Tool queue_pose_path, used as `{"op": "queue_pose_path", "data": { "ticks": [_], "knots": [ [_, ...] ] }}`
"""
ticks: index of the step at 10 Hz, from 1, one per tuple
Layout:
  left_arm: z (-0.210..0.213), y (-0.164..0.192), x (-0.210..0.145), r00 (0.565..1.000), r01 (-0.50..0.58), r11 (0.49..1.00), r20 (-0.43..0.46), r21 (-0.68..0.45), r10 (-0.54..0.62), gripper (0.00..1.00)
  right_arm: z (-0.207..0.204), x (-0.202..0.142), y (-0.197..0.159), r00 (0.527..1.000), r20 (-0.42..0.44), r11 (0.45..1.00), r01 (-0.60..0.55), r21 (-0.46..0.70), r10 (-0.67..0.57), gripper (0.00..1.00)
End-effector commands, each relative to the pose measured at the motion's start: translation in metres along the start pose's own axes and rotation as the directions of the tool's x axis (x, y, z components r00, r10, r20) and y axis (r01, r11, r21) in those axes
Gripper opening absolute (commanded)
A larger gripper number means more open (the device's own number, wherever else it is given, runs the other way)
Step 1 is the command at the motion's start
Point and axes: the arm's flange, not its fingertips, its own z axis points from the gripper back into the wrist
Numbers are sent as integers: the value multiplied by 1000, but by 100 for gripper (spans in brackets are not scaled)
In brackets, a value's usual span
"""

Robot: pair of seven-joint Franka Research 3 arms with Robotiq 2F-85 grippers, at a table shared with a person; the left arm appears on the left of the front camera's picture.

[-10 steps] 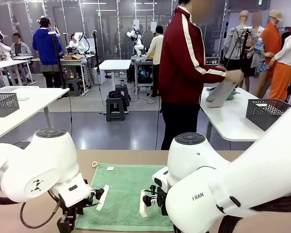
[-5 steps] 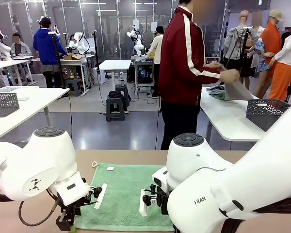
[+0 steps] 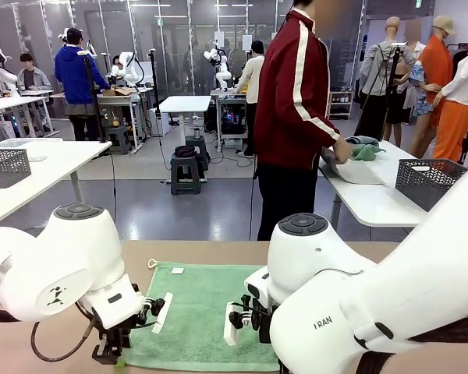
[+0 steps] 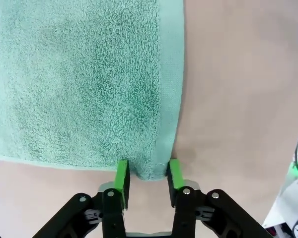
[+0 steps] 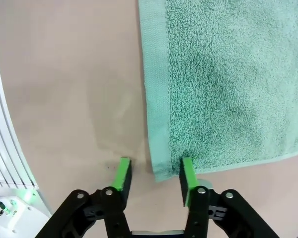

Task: Fold the towels and place them in the basket.
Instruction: When a person lays out a Towel with hook on the table, fold it in half twice.

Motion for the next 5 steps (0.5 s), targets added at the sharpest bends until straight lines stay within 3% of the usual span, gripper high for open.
{"op": "queue_pose_path", "data": {
  "ticks": [1,2,3,4,5],
  "knots": [
    [-9,-49,-28,1000,14,999,-14,40,-13,39,-8,-12,14,1000,-3,1000,20,-24,-20,26],
    [-9,-49,-29,1000,14,999,-16,37,-14,3,-8,-13,14,1000,-1,1000,23,-22,-23,24],
    [-9,-49,-29,1000,15,999,-15,37,-15,19,-8,-13,14,1000,-1,1000,25,-19,-25,6],
    [-8,-49,-29,1000,18,999,-14,35,-17,0,-8,-13,14,1000,-1,999,28,-17,-28,4],
    [-8,-46,-26,1000,22,999,-13,27,-22,0,-7,-13,13,1000,-3,999,29,-16,-29,0]
  ]
}}
